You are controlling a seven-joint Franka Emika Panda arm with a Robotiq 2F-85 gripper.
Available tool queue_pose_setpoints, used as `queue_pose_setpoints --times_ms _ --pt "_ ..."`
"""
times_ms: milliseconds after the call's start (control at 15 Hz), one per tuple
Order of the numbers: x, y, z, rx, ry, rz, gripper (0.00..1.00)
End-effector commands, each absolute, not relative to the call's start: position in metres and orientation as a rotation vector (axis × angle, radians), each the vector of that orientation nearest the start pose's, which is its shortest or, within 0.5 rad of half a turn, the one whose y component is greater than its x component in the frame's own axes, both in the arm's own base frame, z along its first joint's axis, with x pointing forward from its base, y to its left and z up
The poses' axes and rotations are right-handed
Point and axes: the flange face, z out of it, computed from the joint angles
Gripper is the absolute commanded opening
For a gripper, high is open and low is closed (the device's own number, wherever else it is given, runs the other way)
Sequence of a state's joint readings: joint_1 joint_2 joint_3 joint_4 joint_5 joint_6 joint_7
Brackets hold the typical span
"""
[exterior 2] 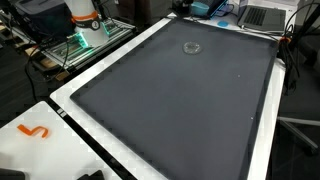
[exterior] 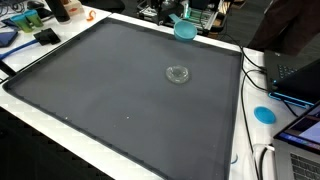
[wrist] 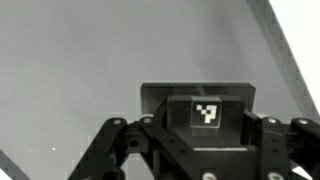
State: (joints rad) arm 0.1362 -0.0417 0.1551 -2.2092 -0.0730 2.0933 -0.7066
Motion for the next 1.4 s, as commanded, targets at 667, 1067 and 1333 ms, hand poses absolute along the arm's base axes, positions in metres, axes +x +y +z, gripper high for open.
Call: queue_pose_setpoints --times_ms 667,1067,1333 --pt "0.509 0.178 0.286 -2.273 -2.282 0.446 0.31" --pt "0.523 0.179 0.267 -2.26 -2.327 0.441 0.31" --pt "0.527 0.181 0.256 -2.241 -2.349 0.477 0.31"
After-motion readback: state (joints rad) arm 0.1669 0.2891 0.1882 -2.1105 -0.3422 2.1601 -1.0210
